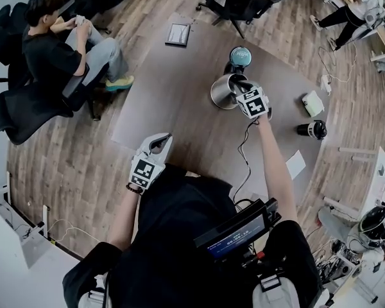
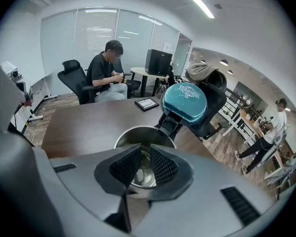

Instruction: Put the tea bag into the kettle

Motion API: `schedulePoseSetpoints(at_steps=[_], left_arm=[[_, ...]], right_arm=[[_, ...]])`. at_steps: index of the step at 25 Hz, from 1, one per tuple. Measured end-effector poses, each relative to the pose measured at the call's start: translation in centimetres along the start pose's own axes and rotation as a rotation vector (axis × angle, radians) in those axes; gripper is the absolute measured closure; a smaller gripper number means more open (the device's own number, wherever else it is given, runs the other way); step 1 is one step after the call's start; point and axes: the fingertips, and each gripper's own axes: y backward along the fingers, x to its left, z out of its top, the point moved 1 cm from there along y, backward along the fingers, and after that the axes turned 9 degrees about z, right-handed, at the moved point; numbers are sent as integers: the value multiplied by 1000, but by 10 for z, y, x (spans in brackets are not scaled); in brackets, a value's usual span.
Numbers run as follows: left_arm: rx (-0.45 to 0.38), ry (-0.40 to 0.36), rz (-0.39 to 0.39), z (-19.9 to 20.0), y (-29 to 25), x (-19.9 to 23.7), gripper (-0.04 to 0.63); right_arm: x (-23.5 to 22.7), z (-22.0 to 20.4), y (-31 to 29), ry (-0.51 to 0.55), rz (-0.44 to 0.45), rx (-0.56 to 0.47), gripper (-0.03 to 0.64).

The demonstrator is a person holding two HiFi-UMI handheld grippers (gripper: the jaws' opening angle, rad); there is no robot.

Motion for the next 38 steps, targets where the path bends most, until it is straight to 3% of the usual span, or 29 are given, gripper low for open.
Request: schedulePoseSetpoints(at_steps=[4,17,32,38], left_arm=[[9,-43,-10,-1,-2,-4,603],[13,-53,-38,4,-5,-8,603],[0,-114,-103,21,-13,-27,603],[-11,-125,-115,30,-17,-30,603]], right_arm=[[0,0,7,-6,-27,-44,557],[19,8,54,-80,-86,-253,600],[91,50,119,-51,-82,-500,609],[144,47,143,-18,-96,-596,609]])
